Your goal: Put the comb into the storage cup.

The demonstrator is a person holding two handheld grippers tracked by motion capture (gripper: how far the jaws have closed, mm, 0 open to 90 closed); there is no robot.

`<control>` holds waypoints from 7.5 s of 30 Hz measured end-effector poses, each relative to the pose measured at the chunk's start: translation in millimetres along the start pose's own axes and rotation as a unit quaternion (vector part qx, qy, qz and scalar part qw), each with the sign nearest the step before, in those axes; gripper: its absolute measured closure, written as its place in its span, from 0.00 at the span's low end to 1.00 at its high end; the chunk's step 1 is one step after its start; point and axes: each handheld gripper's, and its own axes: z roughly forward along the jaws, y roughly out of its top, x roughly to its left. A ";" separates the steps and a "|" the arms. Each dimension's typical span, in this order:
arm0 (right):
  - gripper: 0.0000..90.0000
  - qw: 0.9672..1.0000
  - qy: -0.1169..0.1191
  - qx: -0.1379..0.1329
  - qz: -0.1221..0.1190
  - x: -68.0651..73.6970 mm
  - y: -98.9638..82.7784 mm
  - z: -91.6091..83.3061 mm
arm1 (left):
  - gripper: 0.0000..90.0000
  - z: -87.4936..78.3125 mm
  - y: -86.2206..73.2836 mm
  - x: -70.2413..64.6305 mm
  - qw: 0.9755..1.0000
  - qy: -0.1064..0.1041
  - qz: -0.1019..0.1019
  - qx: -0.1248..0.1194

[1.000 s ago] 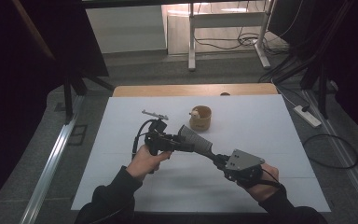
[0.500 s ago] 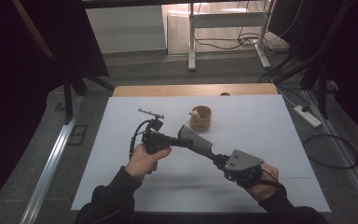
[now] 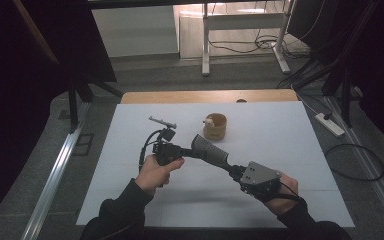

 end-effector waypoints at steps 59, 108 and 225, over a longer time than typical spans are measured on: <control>0.00 0.987 0.065 0.031 0.140 -20.2 -11.2 3.8 | 0.92 -14.7 7.8 -16.0 0.992 0.069 0.101 0.011; 0.00 0.975 0.050 0.069 0.203 -35.9 -57.9 -29.1 | 0.92 -60.1 44.4 -15.9 0.984 0.130 0.122 -0.020; 0.00 0.947 -0.035 0.130 0.293 -37.4 -104.9 -78.9 | 0.92 -73.1 143.4 12.3 0.963 0.246 0.092 -0.050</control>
